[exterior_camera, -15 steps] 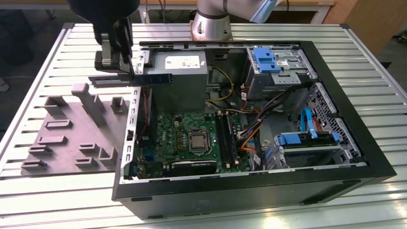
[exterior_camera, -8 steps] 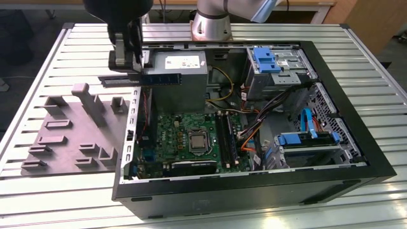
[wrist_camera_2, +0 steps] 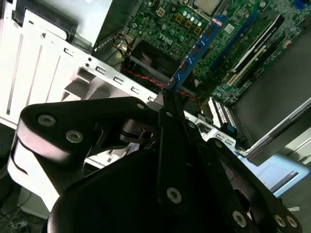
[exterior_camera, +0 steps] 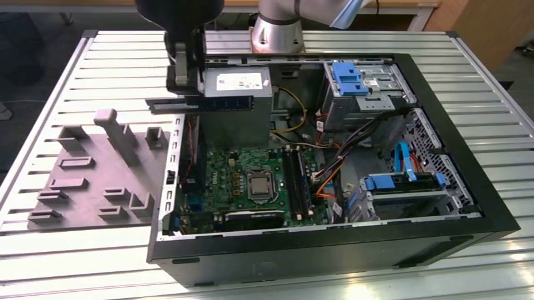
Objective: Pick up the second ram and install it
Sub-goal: 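Pick up the second ram and move it above second insertion slot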
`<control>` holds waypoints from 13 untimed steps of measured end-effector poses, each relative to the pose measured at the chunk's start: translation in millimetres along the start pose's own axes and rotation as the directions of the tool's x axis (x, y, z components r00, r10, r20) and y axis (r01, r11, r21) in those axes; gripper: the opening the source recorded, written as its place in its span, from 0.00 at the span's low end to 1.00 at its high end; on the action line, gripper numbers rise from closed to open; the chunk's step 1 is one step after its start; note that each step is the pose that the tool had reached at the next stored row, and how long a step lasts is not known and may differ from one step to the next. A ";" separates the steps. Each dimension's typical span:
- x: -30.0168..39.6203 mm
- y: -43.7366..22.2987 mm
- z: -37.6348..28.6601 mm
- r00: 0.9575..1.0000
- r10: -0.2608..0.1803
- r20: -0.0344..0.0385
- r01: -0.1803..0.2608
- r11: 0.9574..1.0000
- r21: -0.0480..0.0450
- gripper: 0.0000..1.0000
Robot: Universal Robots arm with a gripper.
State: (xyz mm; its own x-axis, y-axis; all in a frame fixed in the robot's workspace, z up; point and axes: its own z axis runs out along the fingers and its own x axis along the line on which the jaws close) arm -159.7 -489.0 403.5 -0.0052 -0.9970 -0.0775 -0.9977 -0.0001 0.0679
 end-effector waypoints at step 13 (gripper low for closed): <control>-0.1 -30.2 -1.8 1.000 0.000 0.000 0.000 1.000 0.000 0.12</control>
State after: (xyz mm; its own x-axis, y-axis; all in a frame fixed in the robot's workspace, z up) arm -129.5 -489.0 403.3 -0.0052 -0.9970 -0.0775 -0.9977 -0.0001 0.0679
